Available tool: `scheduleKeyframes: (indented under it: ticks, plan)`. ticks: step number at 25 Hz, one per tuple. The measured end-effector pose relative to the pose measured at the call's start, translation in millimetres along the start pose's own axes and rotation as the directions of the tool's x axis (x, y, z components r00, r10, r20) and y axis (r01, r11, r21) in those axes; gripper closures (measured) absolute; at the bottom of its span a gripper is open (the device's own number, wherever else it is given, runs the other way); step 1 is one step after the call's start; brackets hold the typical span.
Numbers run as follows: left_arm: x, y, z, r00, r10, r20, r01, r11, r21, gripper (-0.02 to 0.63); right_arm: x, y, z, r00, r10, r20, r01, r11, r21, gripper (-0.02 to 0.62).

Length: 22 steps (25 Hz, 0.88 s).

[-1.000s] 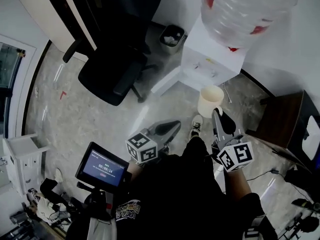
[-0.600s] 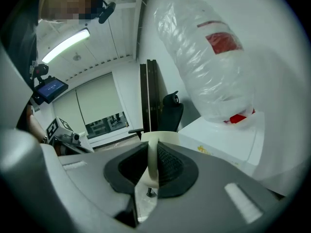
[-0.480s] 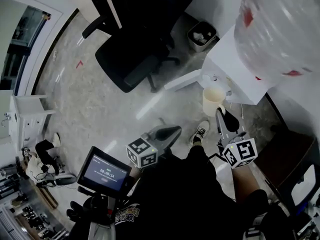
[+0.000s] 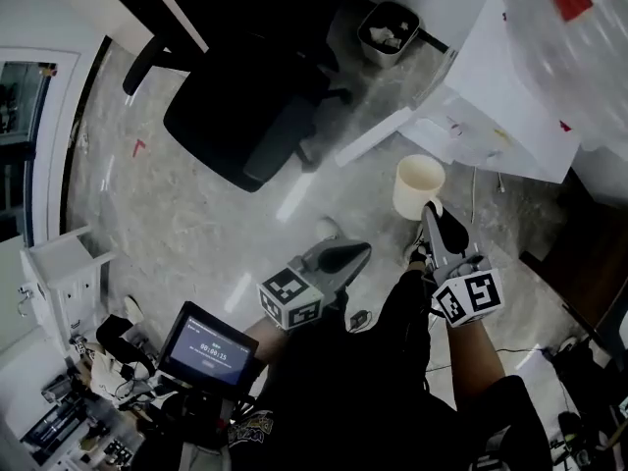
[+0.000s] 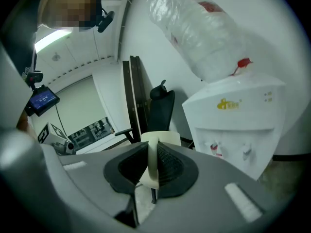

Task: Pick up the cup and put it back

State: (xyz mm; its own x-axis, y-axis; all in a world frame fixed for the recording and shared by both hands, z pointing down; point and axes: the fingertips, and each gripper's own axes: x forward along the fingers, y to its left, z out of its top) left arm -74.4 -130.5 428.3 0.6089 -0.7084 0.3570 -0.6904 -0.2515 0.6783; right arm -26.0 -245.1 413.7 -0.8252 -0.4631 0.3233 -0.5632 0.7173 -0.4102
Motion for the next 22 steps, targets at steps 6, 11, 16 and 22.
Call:
scheduleKeyframes:
  ticks: [6, 11, 16, 22]
  plan:
    - [23.4, 28.3, -55.3, 0.997, 0.004, -0.072, -0.003, 1.000, 0.017, 0.601, 17.7, -30.4, -65.2, 0.998, -0.043, -0.055, 0.046, 0.996, 0.071, 0.552]
    - [63.8, 51.5, -103.8, 0.997, -0.043, -0.061, 0.045, 0.998, 0.039, 0.601, 44.2, -69.7, -133.6, 0.993, -0.001, -0.114, 0.006, 0.999, 0.046, 0.552]
    - [123.9, 92.8, -162.3, 0.992, -0.120, -0.035, 0.124, 0.976, 0.179, 0.601, 80.0, -135.8, -225.0, 0.986, -0.028, -0.162, 0.032, 0.999, 0.021, 0.552]
    - [192.4, 160.8, -217.1, 0.980, -0.198, 0.026, 0.186, 0.954, 0.236, 0.601, 132.8, -248.1, -315.2, 0.979, -0.163, -0.123, 0.165, 0.986, 0.006, 0.552]
